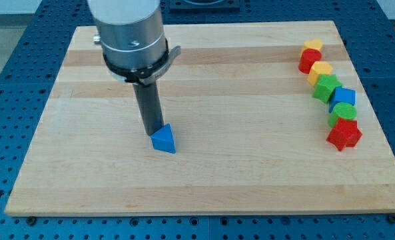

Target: Place the arm close to the blue cube

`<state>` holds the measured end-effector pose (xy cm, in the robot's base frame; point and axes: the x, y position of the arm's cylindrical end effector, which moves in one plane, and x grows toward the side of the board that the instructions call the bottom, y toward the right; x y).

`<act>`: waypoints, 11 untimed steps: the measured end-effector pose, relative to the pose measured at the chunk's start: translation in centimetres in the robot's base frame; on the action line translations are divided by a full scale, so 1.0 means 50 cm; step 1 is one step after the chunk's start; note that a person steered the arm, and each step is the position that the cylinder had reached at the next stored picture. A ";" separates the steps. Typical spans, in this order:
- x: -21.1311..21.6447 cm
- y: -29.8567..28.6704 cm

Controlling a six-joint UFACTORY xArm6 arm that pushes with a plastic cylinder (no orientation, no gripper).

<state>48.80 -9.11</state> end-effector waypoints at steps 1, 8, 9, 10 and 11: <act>-0.042 0.070; 0.193 0.767; 0.103 0.870; 0.079 0.873; -0.044 0.870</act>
